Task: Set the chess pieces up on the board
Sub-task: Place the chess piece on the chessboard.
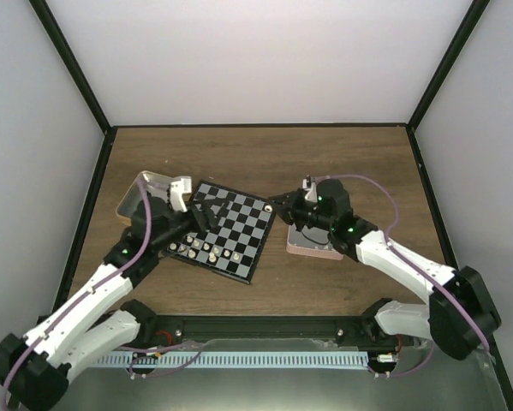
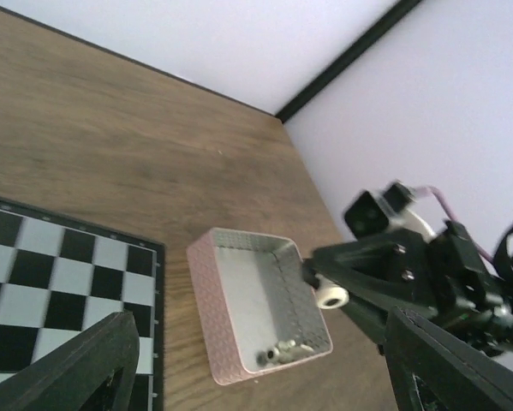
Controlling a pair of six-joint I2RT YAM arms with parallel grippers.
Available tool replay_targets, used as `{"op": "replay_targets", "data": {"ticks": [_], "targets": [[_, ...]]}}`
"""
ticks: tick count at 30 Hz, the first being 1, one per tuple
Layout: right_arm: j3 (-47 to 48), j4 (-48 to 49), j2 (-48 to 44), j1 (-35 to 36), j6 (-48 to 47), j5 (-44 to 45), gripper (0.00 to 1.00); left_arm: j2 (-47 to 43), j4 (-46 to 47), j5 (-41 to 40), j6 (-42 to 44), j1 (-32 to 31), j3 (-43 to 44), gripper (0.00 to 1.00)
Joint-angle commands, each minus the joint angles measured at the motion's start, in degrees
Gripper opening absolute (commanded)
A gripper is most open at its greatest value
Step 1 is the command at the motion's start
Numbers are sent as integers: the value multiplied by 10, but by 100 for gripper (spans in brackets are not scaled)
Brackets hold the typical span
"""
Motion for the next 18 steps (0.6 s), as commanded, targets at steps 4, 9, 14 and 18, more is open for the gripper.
{"op": "replay_targets", "data": {"ticks": [4, 9, 14, 18], "targets": [[28, 62, 54, 15, 108, -77, 11, 85, 135, -70, -9, -113, -15, 80], [24, 67, 59, 20, 143, -82, 12, 165, 132, -56, -11, -147, 14, 80], [20, 81, 70, 20, 164, -103, 13, 220, 153, -34, -18, -169, 28, 74], [18, 76, 71, 20, 164, -101, 13, 249, 132, -40, -24, -177, 60, 64]]}}
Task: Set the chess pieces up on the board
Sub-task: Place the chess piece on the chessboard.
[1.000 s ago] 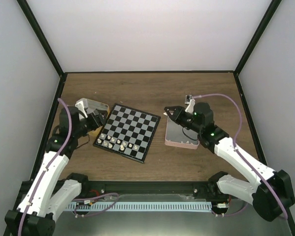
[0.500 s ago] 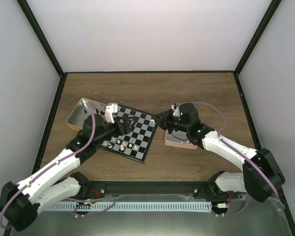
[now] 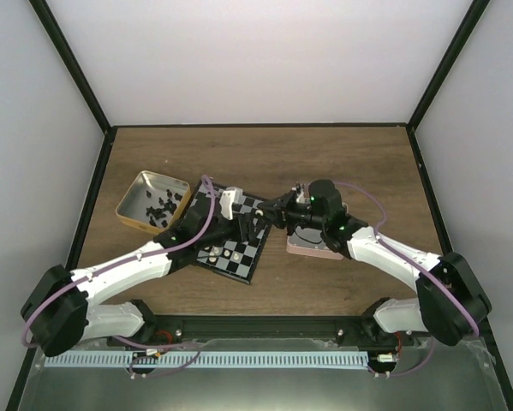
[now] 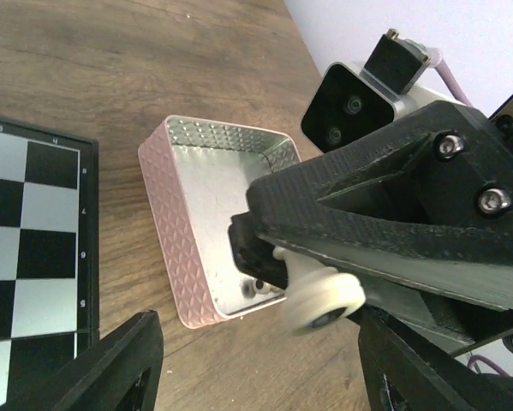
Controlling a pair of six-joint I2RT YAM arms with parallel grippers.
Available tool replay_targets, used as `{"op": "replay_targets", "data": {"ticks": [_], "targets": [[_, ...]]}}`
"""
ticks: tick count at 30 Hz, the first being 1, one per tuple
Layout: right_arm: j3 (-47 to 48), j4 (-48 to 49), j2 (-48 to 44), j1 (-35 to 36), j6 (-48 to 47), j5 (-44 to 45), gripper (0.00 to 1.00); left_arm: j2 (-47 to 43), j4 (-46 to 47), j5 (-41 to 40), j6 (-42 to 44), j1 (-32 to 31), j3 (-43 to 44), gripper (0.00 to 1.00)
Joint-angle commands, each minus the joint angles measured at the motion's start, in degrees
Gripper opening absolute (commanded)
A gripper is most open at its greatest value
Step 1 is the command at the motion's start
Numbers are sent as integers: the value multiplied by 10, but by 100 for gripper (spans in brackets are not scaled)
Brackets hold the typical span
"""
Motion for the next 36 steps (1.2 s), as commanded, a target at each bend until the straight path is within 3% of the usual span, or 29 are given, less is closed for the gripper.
{"op": "replay_targets", "data": {"ticks": [1, 6, 12, 19, 22, 24, 27, 28, 36], "targets": [[17, 9, 4, 5, 13, -12, 13, 19, 8, -5, -4, -9, 46, 63], [14, -2, 1, 5, 5, -8, 13, 0, 8, -53, -8, -11, 34, 59], [10, -11, -4, 5, 0, 4, 13, -27, 18, -64, -5, -11, 17, 40], [17, -1, 2, 5, -5, -1, 14, -14, 21, -41, -9, -11, 14, 48], [17, 5, 2, 5, -4, -4, 14, -4, 27, -29, -9, -11, 15, 48], [17, 7, 2, 5, -2, -6, 14, -2, 28, -22, -9, -11, 13, 41], [19, 9, 3, 4, 2, -9, 14, 1, 26, -16, -9, -11, 9, 24], [22, 8, 3, 4, 1, -9, 14, 3, 25, -16, -9, -11, 9, 23], [29, -1, 4, 5, -9, -15, 14, 6, 24, -34, -8, -11, 18, 37]]}}
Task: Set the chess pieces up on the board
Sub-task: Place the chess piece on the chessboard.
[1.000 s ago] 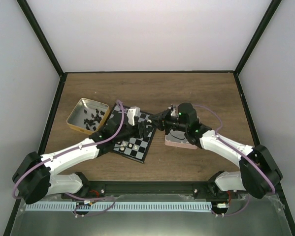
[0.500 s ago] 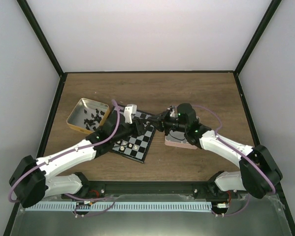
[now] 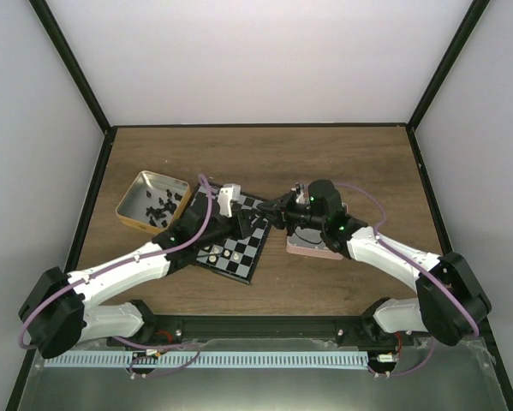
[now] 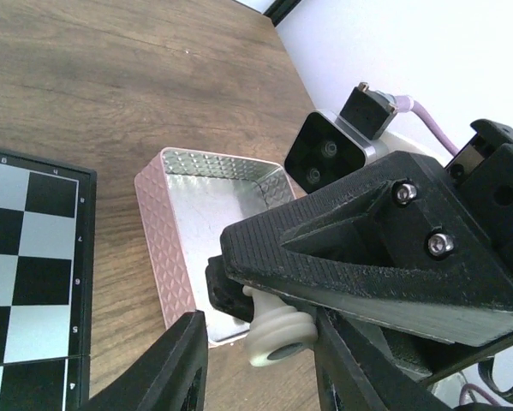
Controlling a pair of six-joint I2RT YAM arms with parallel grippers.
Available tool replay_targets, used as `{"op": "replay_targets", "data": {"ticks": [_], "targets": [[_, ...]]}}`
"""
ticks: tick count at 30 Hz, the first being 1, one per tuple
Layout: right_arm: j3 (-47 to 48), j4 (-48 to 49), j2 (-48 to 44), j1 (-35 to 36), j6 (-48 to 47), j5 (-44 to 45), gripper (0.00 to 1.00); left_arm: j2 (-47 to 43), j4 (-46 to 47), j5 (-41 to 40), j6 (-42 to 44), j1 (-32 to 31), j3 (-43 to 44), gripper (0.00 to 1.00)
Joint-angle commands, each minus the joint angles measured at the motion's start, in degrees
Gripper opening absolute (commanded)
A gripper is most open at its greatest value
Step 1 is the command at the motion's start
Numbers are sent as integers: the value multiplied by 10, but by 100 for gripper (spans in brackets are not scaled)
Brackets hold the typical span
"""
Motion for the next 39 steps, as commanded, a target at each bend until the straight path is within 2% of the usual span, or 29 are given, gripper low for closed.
{"op": "replay_targets", "data": {"ticks": [1, 3, 9, 11, 14, 18, 21, 24, 29, 35, 39], "targets": [[28, 4, 4, 5, -13, -22, 14, 9, 13, -8, 6, -1, 5, 37], [26, 2, 4, 5, -14, -25, 14, 15, 14, -9, 9, -1, 11, 35], [27, -1, 4, 5, -24, -30, 18, 19, 19, -14, 19, -1, 16, 15], [29, -5, 6, 5, -40, -30, 21, 16, 14, -17, 23, -1, 16, 12], [32, -13, 7, 4, -83, -30, 34, 7, -4, -16, 55, -1, 18, 9], [35, -21, 5, -18, -184, -61, 53, -14, -45, -5, 109, -1, 20, 7], [39, -33, -4, -46, -293, -125, 59, -44, -83, 7, 163, 0, 17, 7], [64, -84, -16, -57, -416, -191, 65, -74, -92, 67, 229, 0, 15, 7], [114, -161, -42, -57, -557, -277, 69, -91, -125, 138, 333, 0, 38, 7], [144, -194, -73, -57, -605, -299, 71, -85, -153, 172, 435, -1, 62, 8], [149, -237, -74, -57, -638, -297, 68, -93, -144, 179, 479, 0, 62, 8]]}}
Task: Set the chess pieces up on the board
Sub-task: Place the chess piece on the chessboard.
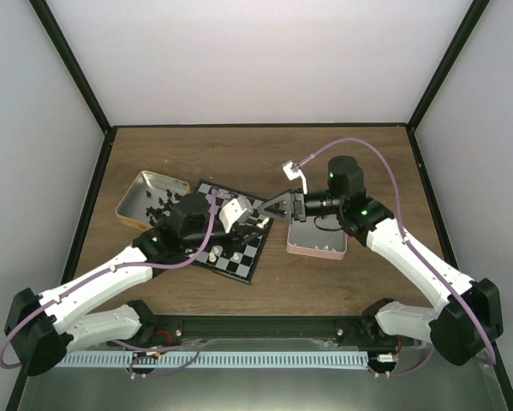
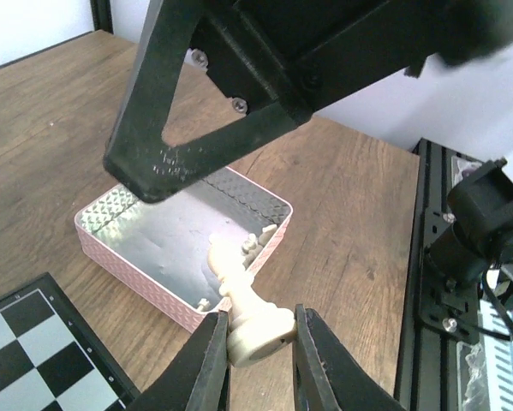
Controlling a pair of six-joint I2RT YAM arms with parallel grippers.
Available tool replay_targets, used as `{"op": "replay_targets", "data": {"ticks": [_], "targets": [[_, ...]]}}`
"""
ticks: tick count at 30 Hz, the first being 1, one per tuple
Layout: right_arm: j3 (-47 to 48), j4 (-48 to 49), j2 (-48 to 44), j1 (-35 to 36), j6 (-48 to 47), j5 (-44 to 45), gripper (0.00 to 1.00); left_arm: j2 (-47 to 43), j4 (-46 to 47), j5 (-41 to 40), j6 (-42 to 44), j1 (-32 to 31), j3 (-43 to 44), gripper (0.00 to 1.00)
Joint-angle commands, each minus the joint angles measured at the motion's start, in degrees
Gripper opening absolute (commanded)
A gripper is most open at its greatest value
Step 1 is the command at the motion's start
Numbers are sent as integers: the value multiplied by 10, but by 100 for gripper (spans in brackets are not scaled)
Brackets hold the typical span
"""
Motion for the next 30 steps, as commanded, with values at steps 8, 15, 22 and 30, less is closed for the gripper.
{"op": "replay_targets", "data": {"ticks": [8, 15, 22, 30], "targets": [[3, -75, -22, 1, -76, 9, 67, -36, 15, 71, 127, 1, -8, 9], [-38, -17, -36, 0, -43, -21, 56, -61, 41, 60, 120, 0, -22, 9], [-53, 32, -35, 1, -12, -60, 38, -69, 43, 53, 120, 1, -28, 9], [-62, 58, -32, 1, 11, -88, 25, -69, 42, 49, 119, 0, -29, 9]]}}
